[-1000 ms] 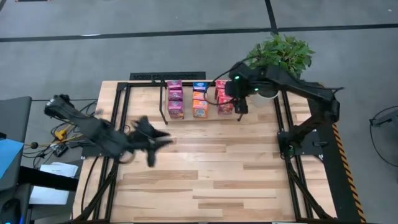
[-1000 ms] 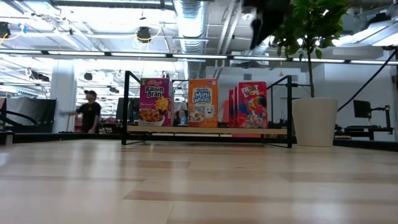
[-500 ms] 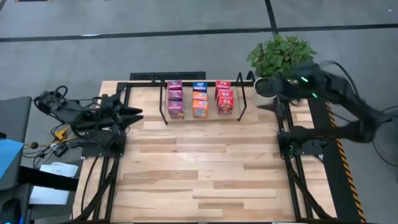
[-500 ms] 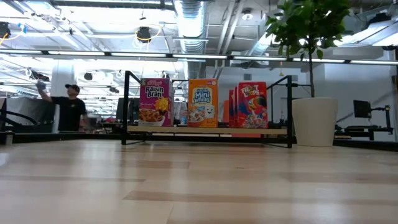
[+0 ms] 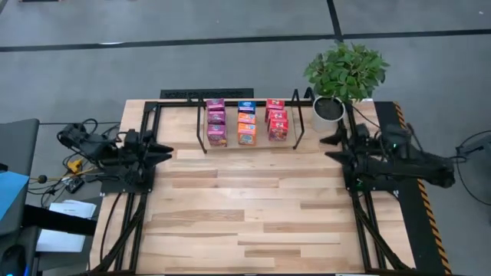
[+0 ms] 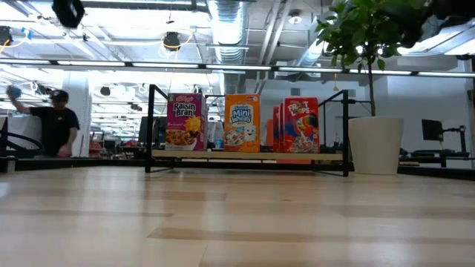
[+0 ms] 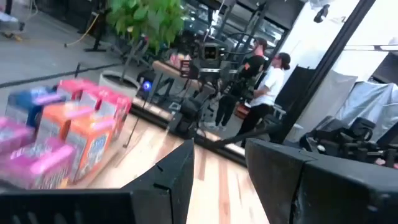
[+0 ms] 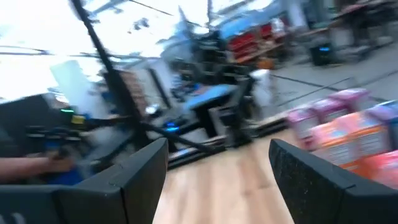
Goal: Stack cereal on shelf
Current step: Return to Home Position
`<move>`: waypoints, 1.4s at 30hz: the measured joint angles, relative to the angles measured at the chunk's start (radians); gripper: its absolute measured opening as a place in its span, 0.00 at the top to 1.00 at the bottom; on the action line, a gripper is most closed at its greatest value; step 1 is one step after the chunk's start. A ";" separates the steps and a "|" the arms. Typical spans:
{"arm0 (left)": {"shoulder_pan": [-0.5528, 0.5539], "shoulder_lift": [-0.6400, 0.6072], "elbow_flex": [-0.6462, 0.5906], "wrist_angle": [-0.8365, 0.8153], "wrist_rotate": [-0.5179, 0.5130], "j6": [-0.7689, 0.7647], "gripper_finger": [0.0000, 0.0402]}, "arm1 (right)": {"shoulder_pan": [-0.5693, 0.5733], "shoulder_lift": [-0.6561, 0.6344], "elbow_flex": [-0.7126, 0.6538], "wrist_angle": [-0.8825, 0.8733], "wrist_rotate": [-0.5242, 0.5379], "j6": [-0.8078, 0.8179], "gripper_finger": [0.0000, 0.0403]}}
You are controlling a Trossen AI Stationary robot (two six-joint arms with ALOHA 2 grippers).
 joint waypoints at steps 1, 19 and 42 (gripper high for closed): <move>0.000 -0.030 -0.036 0.011 0.001 -0.004 0.67 | 0.031 -0.030 -0.045 0.039 0.016 0.027 0.24; 0.002 -0.195 -0.333 -0.015 -0.028 -0.140 0.67 | 0.604 -0.029 -0.408 0.313 0.719 0.109 0.24; 0.002 -0.192 -0.499 0.202 0.059 -0.077 0.67 | 0.679 0.085 -0.427 0.215 0.850 0.247 0.24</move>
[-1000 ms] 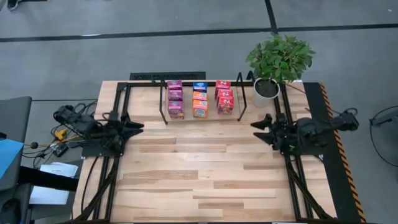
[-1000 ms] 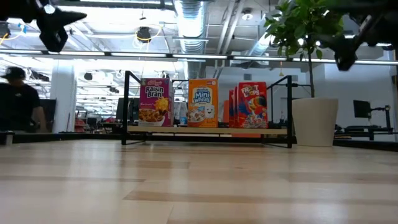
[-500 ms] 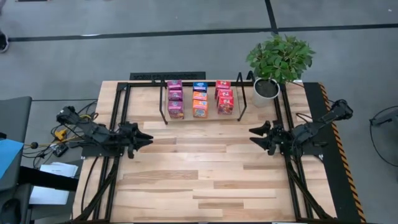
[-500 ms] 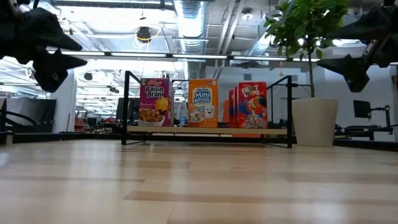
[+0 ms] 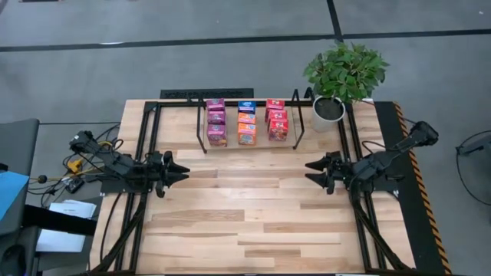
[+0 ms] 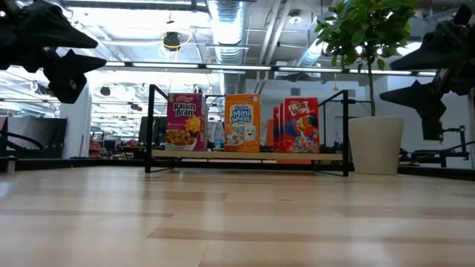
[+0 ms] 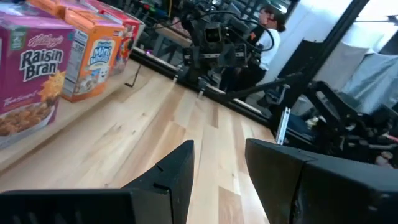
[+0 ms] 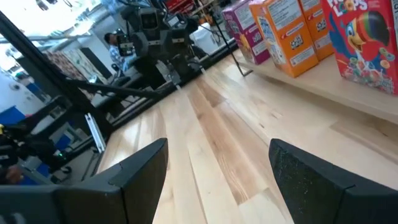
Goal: Stack cereal on shelf
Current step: Return to Home Position
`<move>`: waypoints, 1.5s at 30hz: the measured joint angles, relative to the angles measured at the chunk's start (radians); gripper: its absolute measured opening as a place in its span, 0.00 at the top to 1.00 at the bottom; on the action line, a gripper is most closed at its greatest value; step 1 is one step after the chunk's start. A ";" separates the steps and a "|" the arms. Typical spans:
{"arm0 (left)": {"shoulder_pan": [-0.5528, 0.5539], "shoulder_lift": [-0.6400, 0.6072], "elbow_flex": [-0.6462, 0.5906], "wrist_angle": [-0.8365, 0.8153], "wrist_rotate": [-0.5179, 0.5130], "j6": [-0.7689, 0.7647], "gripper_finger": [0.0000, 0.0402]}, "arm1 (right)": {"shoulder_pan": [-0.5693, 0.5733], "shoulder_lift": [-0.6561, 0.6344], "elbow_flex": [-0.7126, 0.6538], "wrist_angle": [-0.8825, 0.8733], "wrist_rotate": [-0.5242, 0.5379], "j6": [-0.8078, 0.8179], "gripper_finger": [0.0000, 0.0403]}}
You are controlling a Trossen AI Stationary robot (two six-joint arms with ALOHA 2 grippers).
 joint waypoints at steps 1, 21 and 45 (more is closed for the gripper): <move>0.000 0.000 0.000 0.000 -0.003 -0.012 0.67 | 0.000 0.005 0.000 -0.001 0.000 0.000 0.24; 0.000 0.000 0.000 0.000 0.004 -0.022 0.67 | 0.000 0.013 -0.001 -0.007 0.000 0.001 0.24; 0.000 0.000 0.000 0.000 0.005 -0.021 0.67 | 0.000 0.013 -0.001 -0.008 0.000 0.001 0.24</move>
